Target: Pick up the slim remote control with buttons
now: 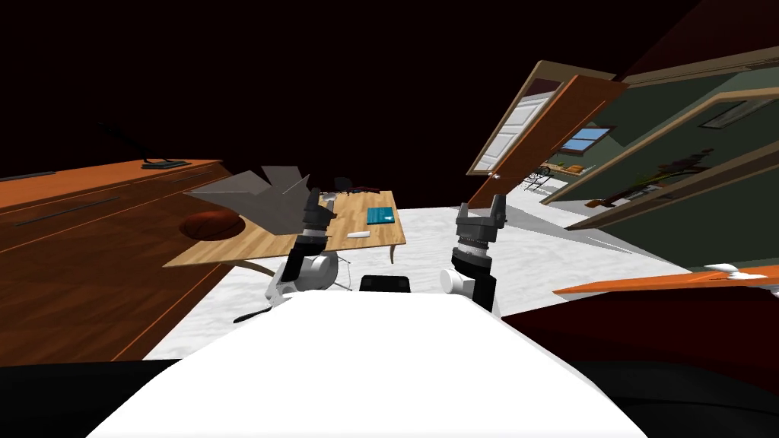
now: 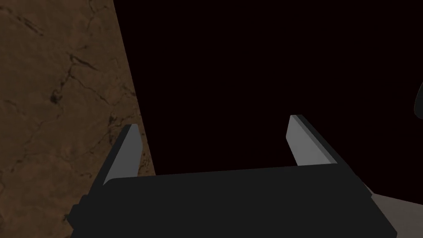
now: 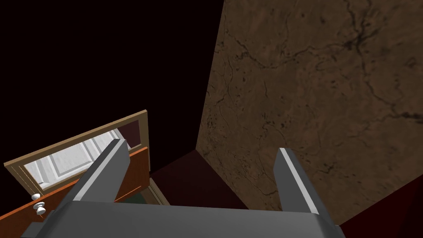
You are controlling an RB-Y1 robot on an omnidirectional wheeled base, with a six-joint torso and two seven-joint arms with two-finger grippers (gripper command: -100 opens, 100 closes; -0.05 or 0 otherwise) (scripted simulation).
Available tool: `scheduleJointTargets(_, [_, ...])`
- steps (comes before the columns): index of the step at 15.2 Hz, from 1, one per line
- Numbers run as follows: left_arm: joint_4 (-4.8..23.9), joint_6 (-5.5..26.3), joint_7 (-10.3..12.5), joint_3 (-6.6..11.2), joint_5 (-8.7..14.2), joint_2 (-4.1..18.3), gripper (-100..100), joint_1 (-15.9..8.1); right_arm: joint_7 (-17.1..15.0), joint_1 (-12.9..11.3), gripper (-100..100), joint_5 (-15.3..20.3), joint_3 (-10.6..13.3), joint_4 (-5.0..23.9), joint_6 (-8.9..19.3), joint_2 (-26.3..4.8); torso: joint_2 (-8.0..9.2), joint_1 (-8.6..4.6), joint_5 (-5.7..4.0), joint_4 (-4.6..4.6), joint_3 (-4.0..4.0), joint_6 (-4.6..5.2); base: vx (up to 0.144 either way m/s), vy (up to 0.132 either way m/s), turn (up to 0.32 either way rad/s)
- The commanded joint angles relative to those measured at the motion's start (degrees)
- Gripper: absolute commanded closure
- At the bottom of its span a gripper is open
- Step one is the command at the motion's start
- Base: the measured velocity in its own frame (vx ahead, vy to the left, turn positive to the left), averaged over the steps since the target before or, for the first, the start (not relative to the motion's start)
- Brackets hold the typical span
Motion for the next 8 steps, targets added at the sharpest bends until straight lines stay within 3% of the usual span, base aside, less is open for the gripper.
scheduleJointTargets(1, [2.86,2.63,0.07,0.01,0.63,1.81,-100,-1.64,0.0,0.0,0,0.0,0.0,0.0,0.0,0.0,0.0,0.0,0.0,0.0,0.0,0.0,-0.009,-0.001,-0.102])
scheduleJointTargets(2, [3.59,2.63,0.07,0.01,0.63,1.81,-100,-1.64,0.0,0.0,0,0.0,0.0,0.0,0.0,0.0,0.0,0.0,0.0,0.0,0.0,0.01,-0.008,0.001,-0.085])
scheduleJointTargets(3, [4.94,4.83,0.26,0.25,1.27,3.23,-100,-3.25,0.0,0.0,0,0.0,0.0,0.0,0.0,0.0,0.01,0.0,0.0,0.0,0.01,-0.01,-0.009,0.0,-0.095])
scheduleJointTargets(5, [6.36,4.85,0.26,0.25,1.27,3.23,-100,-3.25,0.0,0.0,0,0.0,0.0,0.0,0.0,0.0,0.01,0.0,0.0,0.0,0.0,0.0,-0.008,0.002,-0.05])
scheduleJointTargets(6, [8.05,7.2,0.47,0.5,1.94,4.6,-100,-4.95,0.0,0.0,0,0.0,0.0,0.0,0.0,0.0,0.01,0.0,0.0,0.0,0.01,-0.02,-0.007,-0.001,-0.074])
scheduleJointTargets(8, [9.29,7.2,0.47,0.5,1.94,4.6,-100,-4.95,0.0,0.0,0,0.0,0.0,0.0,0.0,0.0,0.01,0.0,0.0,0.0,0.0,-0.01,-0.007,0.0,-0.055])
